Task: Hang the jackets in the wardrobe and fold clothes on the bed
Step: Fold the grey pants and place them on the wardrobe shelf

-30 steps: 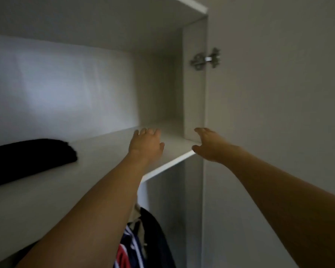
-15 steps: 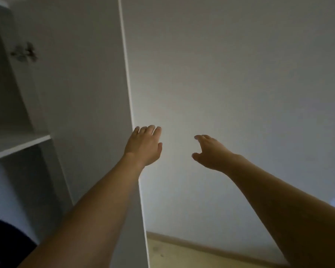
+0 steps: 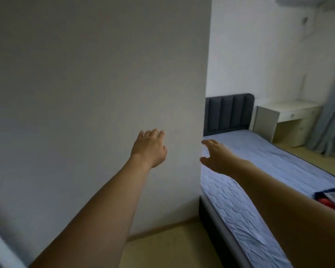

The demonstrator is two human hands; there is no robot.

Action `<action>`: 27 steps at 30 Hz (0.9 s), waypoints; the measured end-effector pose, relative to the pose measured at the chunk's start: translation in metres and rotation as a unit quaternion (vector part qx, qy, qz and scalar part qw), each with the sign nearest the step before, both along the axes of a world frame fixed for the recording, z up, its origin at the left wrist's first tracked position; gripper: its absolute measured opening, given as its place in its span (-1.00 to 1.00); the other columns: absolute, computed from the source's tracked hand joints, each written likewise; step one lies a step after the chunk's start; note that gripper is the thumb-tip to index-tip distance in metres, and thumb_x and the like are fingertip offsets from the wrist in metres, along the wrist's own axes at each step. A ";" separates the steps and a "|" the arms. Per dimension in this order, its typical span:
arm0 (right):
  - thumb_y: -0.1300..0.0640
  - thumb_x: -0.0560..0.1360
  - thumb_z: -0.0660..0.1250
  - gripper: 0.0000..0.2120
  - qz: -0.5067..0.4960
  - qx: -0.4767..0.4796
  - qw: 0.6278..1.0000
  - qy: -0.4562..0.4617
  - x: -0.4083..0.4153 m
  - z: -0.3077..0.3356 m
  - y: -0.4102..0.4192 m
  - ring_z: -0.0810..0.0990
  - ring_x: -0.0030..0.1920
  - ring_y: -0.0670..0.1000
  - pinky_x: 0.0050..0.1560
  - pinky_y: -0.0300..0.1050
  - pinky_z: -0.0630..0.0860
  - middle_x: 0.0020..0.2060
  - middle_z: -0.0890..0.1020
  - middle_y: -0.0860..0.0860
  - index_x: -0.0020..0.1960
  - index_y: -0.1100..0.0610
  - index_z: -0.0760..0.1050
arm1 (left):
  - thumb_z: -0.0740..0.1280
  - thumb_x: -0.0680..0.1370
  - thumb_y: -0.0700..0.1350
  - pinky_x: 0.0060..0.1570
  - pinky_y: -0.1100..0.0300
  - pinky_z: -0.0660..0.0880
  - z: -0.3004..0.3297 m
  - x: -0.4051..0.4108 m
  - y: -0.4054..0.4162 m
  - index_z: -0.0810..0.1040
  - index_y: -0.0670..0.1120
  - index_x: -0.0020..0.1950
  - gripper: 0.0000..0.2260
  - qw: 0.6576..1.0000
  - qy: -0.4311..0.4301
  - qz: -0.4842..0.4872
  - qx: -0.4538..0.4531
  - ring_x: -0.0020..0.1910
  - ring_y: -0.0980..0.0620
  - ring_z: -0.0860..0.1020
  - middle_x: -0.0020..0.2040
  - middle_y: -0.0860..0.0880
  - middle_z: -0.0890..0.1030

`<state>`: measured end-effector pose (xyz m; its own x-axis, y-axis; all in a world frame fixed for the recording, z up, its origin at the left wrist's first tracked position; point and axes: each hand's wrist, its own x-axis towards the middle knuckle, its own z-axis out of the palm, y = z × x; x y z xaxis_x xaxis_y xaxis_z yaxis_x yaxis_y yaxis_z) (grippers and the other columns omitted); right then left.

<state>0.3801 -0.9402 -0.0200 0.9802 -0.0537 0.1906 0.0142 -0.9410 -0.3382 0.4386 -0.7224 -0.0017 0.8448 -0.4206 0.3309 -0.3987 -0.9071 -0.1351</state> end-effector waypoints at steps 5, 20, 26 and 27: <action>0.04 0.53 0.36 -0.36 -0.050 0.010 0.999 0.001 -0.029 -0.014 -0.170 0.32 0.42 0.14 0.37 0.02 0.33 0.47 0.30 0.11 0.51 0.12 0.18 | 0.08 0.64 0.06 0.48 -0.07 0.11 -0.006 -0.014 -0.173 0.15 -0.11 0.55 -0.49 0.999 -0.005 -0.049 -0.010 0.46 -0.13 0.26 0.51 -0.13 0.27; 0.05 0.54 0.29 -0.38 -0.152 0.035 0.985 0.075 -0.063 -0.055 -0.572 0.25 0.46 0.06 0.41 -0.04 0.23 0.50 0.25 0.05 0.53 0.10 0.16 | 0.09 0.63 0.06 0.34 0.00 0.24 -0.076 0.004 -0.579 0.21 -0.14 0.50 -0.51 0.985 0.123 -0.102 -0.057 0.36 -0.19 0.36 0.50 -0.14 0.26; 0.11 0.52 0.27 -0.39 -0.209 0.046 0.971 0.104 -0.072 -0.086 -0.771 0.28 0.44 0.08 0.39 -0.05 0.25 0.48 0.26 0.08 0.52 0.15 0.17 | 0.10 0.62 0.05 0.39 -0.01 0.21 -0.111 0.004 -0.770 0.18 -0.11 0.53 -0.50 0.976 0.160 -0.144 -0.026 0.40 -0.17 0.33 0.50 -0.12 0.26; 0.12 0.52 0.27 -0.39 -0.208 0.049 0.971 0.110 -0.069 -0.090 -0.800 0.28 0.44 0.08 0.39 -0.05 0.25 0.48 0.26 0.08 0.52 0.15 0.17 | 0.10 0.62 0.05 0.39 -0.01 0.22 -0.114 0.006 -0.796 0.19 -0.10 0.53 -0.50 0.975 0.168 -0.140 -0.029 0.40 -0.17 0.33 0.50 -0.12 0.27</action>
<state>0.3109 -1.7402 -0.1100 0.8862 -0.4609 -0.0471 -0.4428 -0.8126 -0.3791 0.4442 -1.5180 -0.1153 0.7640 -0.6396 0.0849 -0.6452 -0.7582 0.0943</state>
